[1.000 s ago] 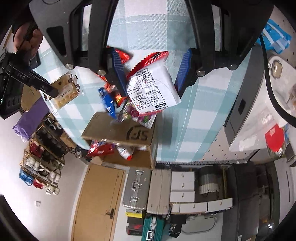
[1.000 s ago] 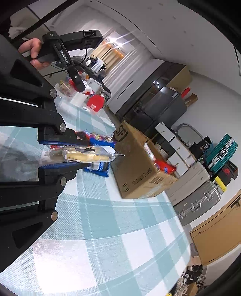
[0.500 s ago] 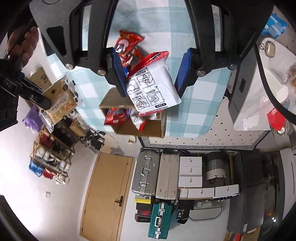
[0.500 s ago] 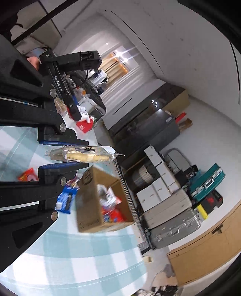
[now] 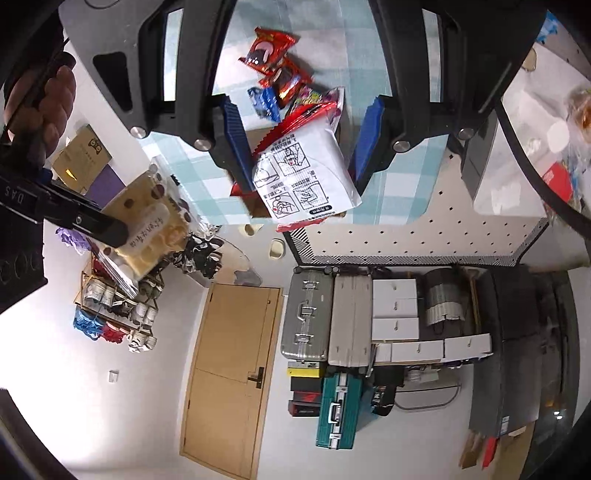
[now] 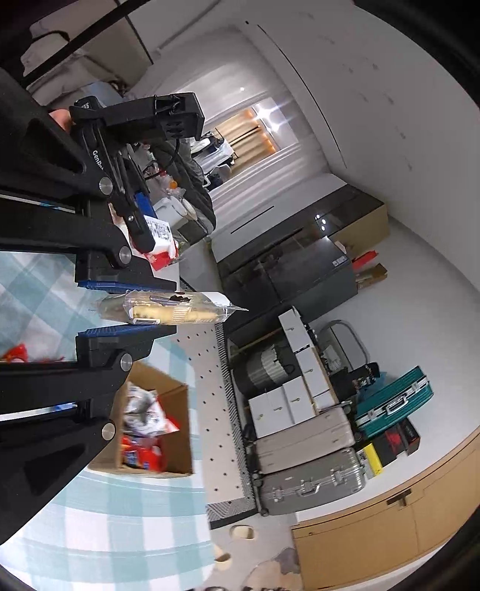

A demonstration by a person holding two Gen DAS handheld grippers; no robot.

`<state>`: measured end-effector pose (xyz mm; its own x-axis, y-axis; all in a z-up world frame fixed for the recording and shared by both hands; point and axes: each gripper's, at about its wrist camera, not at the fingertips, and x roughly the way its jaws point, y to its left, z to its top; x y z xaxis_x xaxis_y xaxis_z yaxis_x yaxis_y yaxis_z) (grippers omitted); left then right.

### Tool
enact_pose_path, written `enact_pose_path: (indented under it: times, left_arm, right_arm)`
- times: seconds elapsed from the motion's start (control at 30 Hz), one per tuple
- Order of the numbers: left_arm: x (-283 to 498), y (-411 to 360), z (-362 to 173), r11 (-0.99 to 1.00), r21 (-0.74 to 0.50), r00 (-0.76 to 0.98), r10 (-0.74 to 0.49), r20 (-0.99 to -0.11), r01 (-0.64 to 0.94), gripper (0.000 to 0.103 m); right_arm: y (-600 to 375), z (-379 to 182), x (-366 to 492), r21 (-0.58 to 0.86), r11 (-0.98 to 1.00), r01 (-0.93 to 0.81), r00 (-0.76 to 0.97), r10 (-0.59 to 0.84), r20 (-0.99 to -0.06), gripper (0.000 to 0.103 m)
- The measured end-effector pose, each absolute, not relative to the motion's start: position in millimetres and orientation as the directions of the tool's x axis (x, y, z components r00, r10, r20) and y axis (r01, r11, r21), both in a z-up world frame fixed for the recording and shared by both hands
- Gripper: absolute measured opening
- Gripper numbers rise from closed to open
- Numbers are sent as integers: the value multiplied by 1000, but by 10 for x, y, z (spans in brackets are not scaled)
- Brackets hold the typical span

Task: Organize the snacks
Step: 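Carry the white bag over the box with the left gripper while the right gripper carries the cracker pack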

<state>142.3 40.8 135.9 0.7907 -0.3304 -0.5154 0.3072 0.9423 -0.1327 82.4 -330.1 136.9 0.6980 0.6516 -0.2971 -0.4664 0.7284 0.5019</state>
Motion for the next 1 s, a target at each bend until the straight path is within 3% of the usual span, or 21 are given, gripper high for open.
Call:
enact_pose_path:
  times: [0.43, 1.0]
  left_arm:
    - [2140, -87, 1581, 942, -75, 749, -308, -587, 328, 49]
    - [3606, -430, 493, 941, -124, 606, -300, -737, 316, 49]
  right_arm:
    - [-3326, 1576, 1540, 469, 785, -405, 729, 586, -354, 15]
    - [-3393, 862, 2531, 465, 838, -286, 697, 515, -500, 15]
